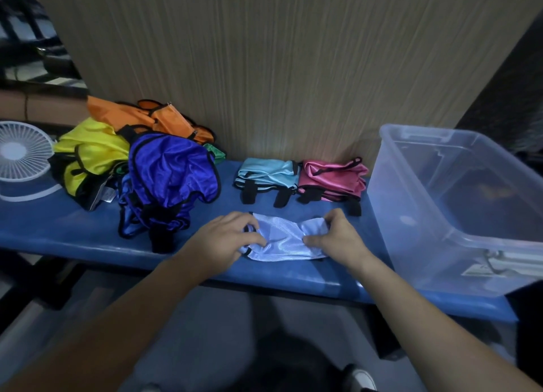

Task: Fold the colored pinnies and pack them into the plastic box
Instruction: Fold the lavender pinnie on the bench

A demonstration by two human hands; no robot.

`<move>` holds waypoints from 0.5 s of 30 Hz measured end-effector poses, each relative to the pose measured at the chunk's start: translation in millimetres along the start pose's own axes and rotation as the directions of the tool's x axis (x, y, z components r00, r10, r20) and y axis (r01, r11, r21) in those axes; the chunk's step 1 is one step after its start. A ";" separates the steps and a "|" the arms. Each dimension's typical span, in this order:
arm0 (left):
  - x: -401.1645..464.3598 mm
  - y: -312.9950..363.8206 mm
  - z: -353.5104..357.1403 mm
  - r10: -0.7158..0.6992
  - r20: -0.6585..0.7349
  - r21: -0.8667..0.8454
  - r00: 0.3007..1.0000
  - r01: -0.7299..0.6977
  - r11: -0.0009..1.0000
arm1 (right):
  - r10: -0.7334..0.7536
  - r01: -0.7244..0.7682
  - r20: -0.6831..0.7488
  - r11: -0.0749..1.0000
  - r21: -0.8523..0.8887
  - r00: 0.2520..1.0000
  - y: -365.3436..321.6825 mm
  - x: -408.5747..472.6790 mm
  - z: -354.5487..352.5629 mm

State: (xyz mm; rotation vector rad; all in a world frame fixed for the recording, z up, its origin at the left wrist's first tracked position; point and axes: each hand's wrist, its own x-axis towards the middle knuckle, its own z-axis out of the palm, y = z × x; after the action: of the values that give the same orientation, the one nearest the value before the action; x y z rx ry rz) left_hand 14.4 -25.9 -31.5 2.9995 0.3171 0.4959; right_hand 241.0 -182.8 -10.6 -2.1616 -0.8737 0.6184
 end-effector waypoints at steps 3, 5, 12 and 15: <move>-3.7 -5.5 -6.2 -0.001 0.057 -0.066 0.998 0.005 0.998 | 0.002 -0.002 0.000 0.999 0.052 1.000 1.2 0.9 -5.5; -7.5 -7.0 -9.4 -0.022 0.084 -0.122 0.996 0.032 0.992 | -0.001 0.001 0.002 0.998 0.060 1.000 1.3 1.1 -9.5; -5.2 -3.6 -12.0 -0.061 0.125 -0.220 0.990 0.088 0.971 | 0.001 0.001 -0.017 0.996 0.092 1.000 2.8 0.4 -19.1; -3.7 -4.5 -10.4 -0.128 0.117 -0.321 0.985 0.160 0.934 | 0.014 -0.013 -0.013 0.995 0.100 1.000 2.1 -3.2 -20.3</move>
State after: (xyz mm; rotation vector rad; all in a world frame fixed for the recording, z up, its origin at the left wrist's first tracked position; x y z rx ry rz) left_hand 6.7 -21.8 -23.4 2.6409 0.3993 0.3513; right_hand 252.8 -195.0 1.1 -2.0812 -0.8046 0.6405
